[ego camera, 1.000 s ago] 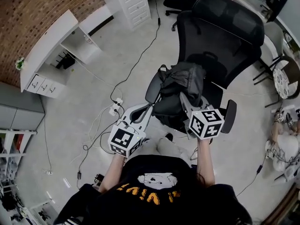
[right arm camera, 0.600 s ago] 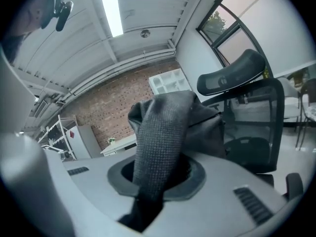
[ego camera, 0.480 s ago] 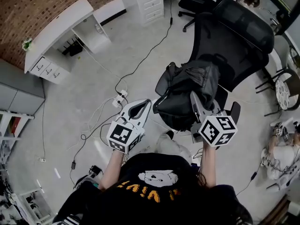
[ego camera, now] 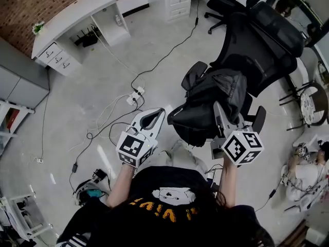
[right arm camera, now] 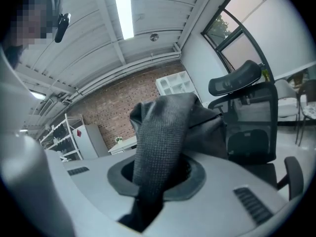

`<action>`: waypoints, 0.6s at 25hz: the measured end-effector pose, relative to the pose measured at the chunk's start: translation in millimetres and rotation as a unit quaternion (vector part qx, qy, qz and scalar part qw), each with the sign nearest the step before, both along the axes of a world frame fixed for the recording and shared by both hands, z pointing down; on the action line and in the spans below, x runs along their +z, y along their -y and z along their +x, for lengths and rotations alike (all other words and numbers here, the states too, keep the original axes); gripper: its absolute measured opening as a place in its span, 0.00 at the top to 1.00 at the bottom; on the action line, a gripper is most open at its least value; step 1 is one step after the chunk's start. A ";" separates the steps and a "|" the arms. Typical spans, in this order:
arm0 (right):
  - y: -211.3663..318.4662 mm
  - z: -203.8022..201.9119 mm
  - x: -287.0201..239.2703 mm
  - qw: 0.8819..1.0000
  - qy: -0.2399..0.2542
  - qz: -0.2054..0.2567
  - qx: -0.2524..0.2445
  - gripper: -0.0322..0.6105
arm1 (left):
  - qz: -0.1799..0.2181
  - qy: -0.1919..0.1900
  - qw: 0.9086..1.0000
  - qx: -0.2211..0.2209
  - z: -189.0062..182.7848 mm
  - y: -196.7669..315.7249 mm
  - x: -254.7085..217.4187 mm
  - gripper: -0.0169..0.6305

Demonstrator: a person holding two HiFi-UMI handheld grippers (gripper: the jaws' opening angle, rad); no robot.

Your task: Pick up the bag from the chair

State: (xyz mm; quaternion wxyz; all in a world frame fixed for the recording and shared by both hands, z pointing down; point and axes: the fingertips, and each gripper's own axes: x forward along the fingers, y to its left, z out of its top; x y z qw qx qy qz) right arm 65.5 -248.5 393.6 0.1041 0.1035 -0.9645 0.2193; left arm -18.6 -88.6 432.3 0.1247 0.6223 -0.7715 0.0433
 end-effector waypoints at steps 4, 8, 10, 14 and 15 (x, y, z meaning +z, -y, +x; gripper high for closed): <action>-33.5 10.6 -2.3 1.000 -0.001 -0.001 -0.010 0.86 | 0.009 -0.002 1.000 -0.011 11.5 -31.5 -1.5 0.98; -64.4 14.4 -3.0 1.000 -0.004 -0.005 -0.020 0.86 | 0.014 -0.003 1.000 -0.016 19.3 -58.8 -2.3 0.98; -75.8 16.6 -1.2 1.000 -0.009 -0.004 -0.028 0.86 | 0.016 -0.007 1.000 -0.021 24.7 -68.9 0.7 0.98; -96.2 14.4 -2.6 0.999 -0.017 -0.001 -0.044 0.86 | 0.020 -0.014 0.999 -0.028 28.2 -85.4 1.8 0.98; -101.2 13.6 -1.9 0.999 -0.019 -0.001 -0.049 0.86 | 0.021 -0.015 0.999 -0.031 28.8 -89.1 2.7 0.98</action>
